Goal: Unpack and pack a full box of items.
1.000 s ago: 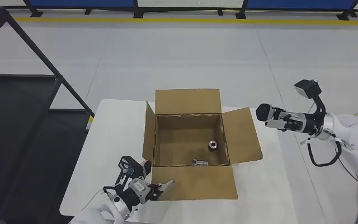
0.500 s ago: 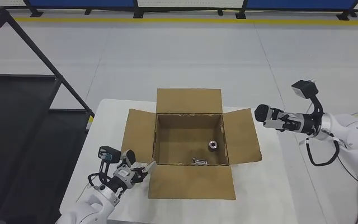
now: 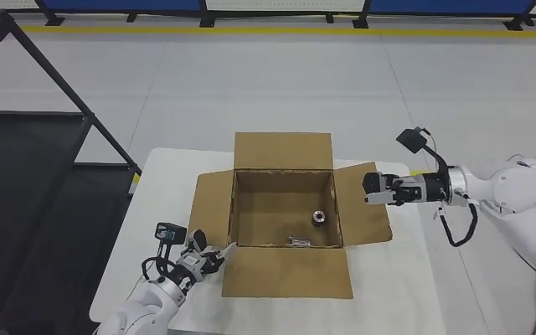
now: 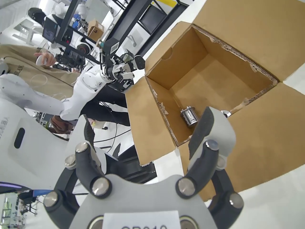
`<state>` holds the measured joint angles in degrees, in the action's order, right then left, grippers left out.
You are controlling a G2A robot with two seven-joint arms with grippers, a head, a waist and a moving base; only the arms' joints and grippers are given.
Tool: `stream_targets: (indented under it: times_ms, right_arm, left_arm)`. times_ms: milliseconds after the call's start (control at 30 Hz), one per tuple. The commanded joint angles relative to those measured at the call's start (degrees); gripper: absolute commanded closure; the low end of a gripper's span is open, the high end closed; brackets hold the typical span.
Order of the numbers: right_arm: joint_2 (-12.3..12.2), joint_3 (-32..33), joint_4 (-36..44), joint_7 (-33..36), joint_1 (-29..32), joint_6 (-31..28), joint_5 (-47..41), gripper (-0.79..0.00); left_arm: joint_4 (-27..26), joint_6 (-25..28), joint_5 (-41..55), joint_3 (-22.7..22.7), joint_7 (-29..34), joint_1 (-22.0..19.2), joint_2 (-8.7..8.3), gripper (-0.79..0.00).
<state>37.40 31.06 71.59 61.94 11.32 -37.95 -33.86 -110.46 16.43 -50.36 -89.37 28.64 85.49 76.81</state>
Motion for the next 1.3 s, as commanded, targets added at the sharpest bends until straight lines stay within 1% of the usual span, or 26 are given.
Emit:
stream_targets:
  times_ms: [0,100,200,267,300,400,533,633,733,800,833,1267]
  right_arm:
    - [-0.05,0.04,0.05,-0.07,0.06,-1.27,-0.07,-0.785]
    - [-0.05,0.04,0.05,-0.07,0.06,-1.27,-0.07,-0.785]
    - [-0.03,0.06,0.38,-0.29,0.17,-1.32,0.08,-0.785]
    - [0.20,0.06,3.15,-0.19,0.30,-2.82,2.98,-0.785]
    - [0.54,-0.07,4.70,-0.02,-0.33,-1.66,6.52,-0.785]
    - [1.80,-0.68,9.39,-1.37,-2.51,2.27,16.03,-0.785]
    - [4.24,-2.85,15.57,-3.49,-5.73,10.73,30.38,-0.785]
    - [6.80,-5.88,19.31,-3.76,-8.16,15.68,41.69,-0.785]
    - [10.22,-9.45,19.38,-3.49,-10.22,20.01,47.82,-0.785]
    - [12.77,-11.44,17.54,-2.11,-11.83,20.72,47.83,-0.785]
    - [13.17,-11.60,16.94,-2.08,-12.15,21.30,47.81,-0.785]
    - [13.18,-11.61,17.05,-2.33,-12.04,21.30,48.17,-0.785]
  left_arm:
    - [-0.32,-0.01,0.27,-0.15,-1.14,0.36,-0.10,-0.785]
    - [-1.47,0.62,1.43,-0.74,-3.36,1.55,-0.23,-0.785]
    - [-3.74,0.96,2.41,-1.58,-5.30,3.31,-0.37,-0.785]
    - [-5.20,0.83,2.95,-2.29,-6.41,4.18,-0.45,-0.785]
    - [-6.10,0.73,3.23,-2.65,-6.88,4.72,-0.50,-0.785]
    - [-6.10,0.73,3.23,-2.65,-6.88,4.72,-0.50,-0.785]
    - [-6.10,0.73,3.23,-2.65,-6.88,4.72,-0.50,-0.785]
    - [-6.10,0.73,3.23,-2.65,-6.88,4.72,-0.50,-0.785]
    - [-6.10,0.73,3.23,-2.65,-6.88,4.72,-0.50,-0.785]
    - [-6.10,0.73,3.23,-2.65,-6.88,4.72,-0.50,-0.785]
    - [-6.10,0.73,3.23,-2.65,-6.88,4.72,-0.50,-0.785]
    - [-6.16,0.64,3.28,-2.63,-7.06,4.70,-0.49,-0.785]
